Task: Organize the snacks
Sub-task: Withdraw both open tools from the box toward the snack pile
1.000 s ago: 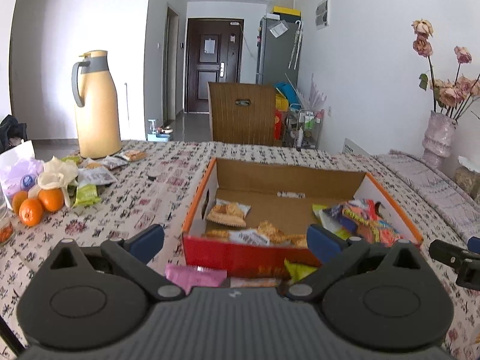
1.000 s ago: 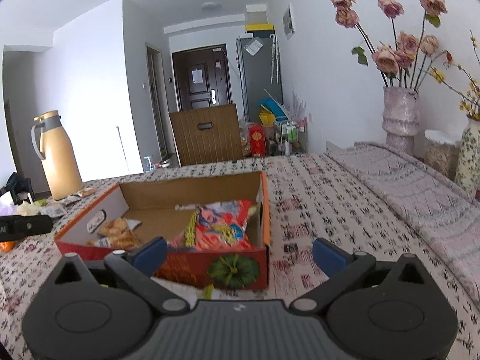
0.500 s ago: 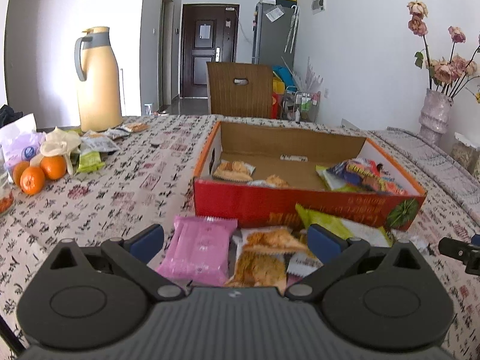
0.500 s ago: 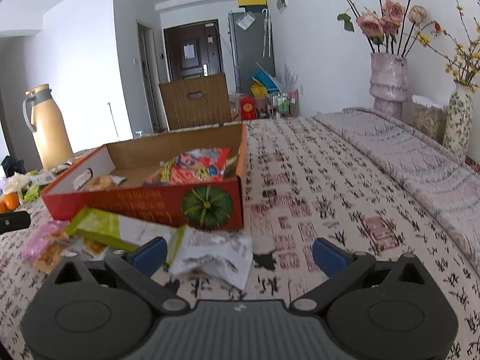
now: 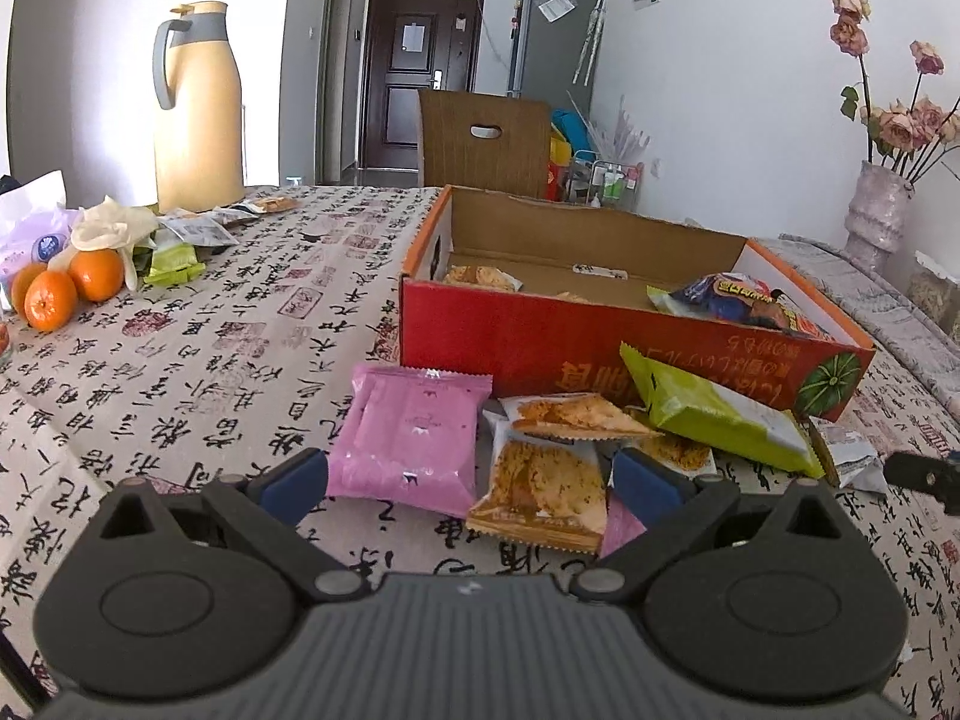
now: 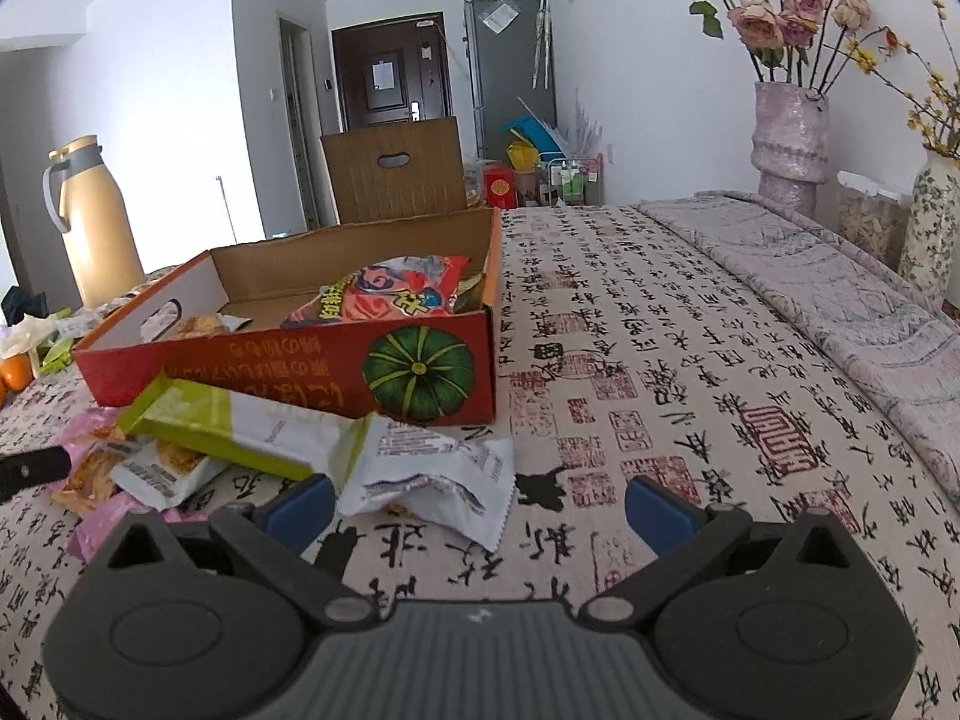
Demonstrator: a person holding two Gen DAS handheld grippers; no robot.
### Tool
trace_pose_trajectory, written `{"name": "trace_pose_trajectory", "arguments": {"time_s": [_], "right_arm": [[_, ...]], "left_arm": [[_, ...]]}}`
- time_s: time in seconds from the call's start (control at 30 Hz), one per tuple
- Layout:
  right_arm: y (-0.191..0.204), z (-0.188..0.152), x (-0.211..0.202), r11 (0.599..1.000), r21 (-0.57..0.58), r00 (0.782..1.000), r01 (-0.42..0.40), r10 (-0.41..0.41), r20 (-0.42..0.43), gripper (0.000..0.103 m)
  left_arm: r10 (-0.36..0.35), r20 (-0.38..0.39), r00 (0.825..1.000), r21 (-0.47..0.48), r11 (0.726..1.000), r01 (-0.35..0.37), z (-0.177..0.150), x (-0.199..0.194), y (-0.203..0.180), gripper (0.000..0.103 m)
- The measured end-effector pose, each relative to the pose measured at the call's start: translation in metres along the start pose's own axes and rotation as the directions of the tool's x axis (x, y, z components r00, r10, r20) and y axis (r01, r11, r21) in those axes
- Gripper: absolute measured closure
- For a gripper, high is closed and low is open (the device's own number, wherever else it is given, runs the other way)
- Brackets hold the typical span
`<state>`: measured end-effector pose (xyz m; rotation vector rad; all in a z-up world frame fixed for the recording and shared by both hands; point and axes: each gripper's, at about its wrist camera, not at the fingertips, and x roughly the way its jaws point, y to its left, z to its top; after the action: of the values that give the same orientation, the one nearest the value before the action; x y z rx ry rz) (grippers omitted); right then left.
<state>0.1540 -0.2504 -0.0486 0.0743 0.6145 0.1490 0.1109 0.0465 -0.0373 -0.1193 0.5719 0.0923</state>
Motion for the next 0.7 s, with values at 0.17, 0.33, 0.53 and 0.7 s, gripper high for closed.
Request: {"name": "trace_pose_trajectory", "arguments": {"time_s": [0.17,0.33,0.53,0.7], "right_arm": [[0.007,0.011,0.016,1.0,-0.011,1.0,0.003,-0.003,-0.02,0.0],[0.011,0.018,0.035,1.0,0.006,0.999,0.023,-0.023,-0.046,0.0],[0.011,0.019,0.058,0.998,0.023,0.994,0.06,-0.058,-0.093,0.0],[0.009,0.015,0.061,0.997,0.027,0.993,0.066,-0.063,-0.097,0.008]], "left_arm": [[-0.008,0.002,1.0,0.0,1.0,0.008,-0.002,0.001,0.0,0.0],[-0.014,-0.002,1.0,-0.002,1.0,0.014,-0.003,0.002,0.0,0.0],[-0.029,-0.004,1.0,-0.012,0.999,0.029,-0.004,0.003,0.002,0.0],[-0.035,-0.007,0.999,-0.018,0.999,0.035,-0.004,0.004,0.002,0.0]]}}
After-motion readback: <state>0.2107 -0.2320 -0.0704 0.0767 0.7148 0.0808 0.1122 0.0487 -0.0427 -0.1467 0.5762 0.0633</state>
